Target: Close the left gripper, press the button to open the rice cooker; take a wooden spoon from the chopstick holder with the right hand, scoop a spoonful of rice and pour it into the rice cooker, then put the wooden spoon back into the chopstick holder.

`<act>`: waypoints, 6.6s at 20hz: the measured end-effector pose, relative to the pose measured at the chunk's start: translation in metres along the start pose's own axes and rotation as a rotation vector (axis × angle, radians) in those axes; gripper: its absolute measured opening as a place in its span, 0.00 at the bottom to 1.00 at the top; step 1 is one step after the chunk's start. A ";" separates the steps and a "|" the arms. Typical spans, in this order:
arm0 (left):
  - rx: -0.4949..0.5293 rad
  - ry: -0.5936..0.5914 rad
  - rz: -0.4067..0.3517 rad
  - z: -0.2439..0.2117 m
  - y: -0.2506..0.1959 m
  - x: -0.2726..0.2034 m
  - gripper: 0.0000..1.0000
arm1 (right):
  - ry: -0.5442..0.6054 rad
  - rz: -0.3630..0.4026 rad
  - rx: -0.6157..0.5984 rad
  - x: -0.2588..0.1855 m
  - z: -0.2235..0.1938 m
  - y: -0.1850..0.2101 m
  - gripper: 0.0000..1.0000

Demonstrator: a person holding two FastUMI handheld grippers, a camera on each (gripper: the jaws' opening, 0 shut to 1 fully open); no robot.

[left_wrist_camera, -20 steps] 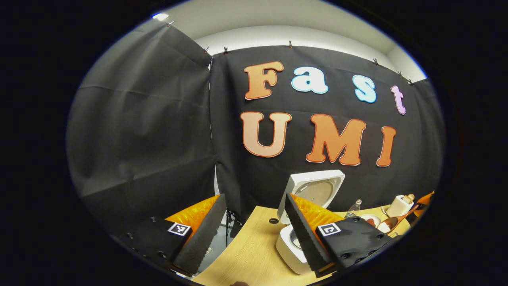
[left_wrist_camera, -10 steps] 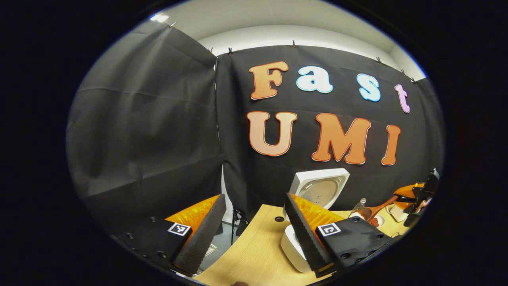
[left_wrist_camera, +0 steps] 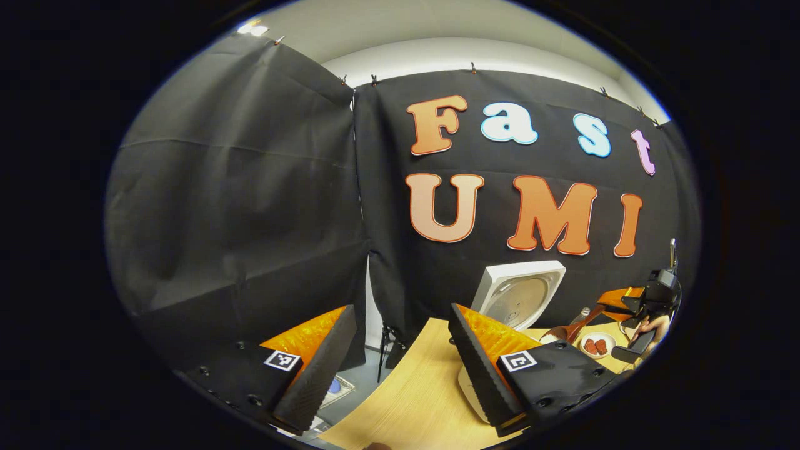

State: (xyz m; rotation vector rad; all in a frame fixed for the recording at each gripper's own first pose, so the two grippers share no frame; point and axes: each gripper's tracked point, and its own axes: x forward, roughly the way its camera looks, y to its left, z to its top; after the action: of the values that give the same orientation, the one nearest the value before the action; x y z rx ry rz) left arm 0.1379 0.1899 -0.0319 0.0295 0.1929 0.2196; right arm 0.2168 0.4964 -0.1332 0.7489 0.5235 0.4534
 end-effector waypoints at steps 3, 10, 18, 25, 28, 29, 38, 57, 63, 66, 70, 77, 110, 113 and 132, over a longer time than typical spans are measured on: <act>0.003 0.002 0.010 -0.003 0.008 -0.004 1.00 | 0.002 0.009 -0.062 0.000 -0.004 0.006 0.14; 0.007 0.011 0.018 -0.007 0.014 -0.004 1.00 | -0.007 0.035 -0.184 -0.002 -0.006 0.018 0.14; -0.004 0.009 0.017 -0.007 0.019 -0.006 1.00 | -0.010 0.069 -0.332 -0.004 -0.013 0.040 0.14; -0.010 0.015 0.018 -0.011 0.028 -0.005 1.00 | -0.019 0.087 -0.471 -0.008 -0.022 0.056 0.14; -0.012 0.015 0.015 -0.011 0.029 -0.004 1.00 | -0.022 0.095 -0.509 -0.012 -0.024 0.062 0.14; -0.012 0.014 0.013 -0.011 0.031 -0.004 1.00 | -0.025 0.096 -0.518 -0.012 -0.024 0.064 0.14; -0.015 0.024 0.009 -0.017 0.045 -0.004 1.00 | -0.039 0.099 -0.604 -0.022 -0.029 0.075 0.14; -0.009 0.018 -0.049 -0.014 0.037 0.003 1.00 | -0.101 0.044 -0.534 -0.072 0.020 0.036 0.15; 0.008 -0.010 -0.078 0.001 0.018 0.022 1.00 | -0.199 -0.097 -0.414 -0.130 0.096 -0.055 0.15; 0.012 -0.021 -0.080 0.008 0.009 0.027 1.00 | -0.246 -0.171 -0.363 -0.166 0.130 -0.102 0.15; 0.020 -0.037 -0.063 0.017 -0.006 0.032 1.00 | -0.282 -0.238 -0.311 -0.205 0.158 -0.163 0.14; 0.024 -0.052 -0.060 0.026 -0.048 0.035 1.00 | -0.259 -0.312 -0.228 -0.240 0.169 -0.255 0.14; -0.008 -0.036 -0.179 0.060 -0.189 0.058 1.00 | -0.157 -0.569 -0.366 -0.252 0.169 -0.360 0.95; -0.049 -0.049 -0.214 0.084 -0.219 0.084 1.00 | -0.174 -0.558 -0.399 -0.260 0.181 -0.339 0.95; 0.004 0.266 -0.149 0.010 -0.264 0.269 1.00 | -0.232 -0.469 -0.526 -0.281 0.204 -0.245 0.95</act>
State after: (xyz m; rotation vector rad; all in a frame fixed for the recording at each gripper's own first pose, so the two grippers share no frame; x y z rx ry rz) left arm 0.4541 -0.0086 -0.0854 -0.0101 0.4587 0.0739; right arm 0.1667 0.0749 -0.1081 0.1547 0.3233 0.0518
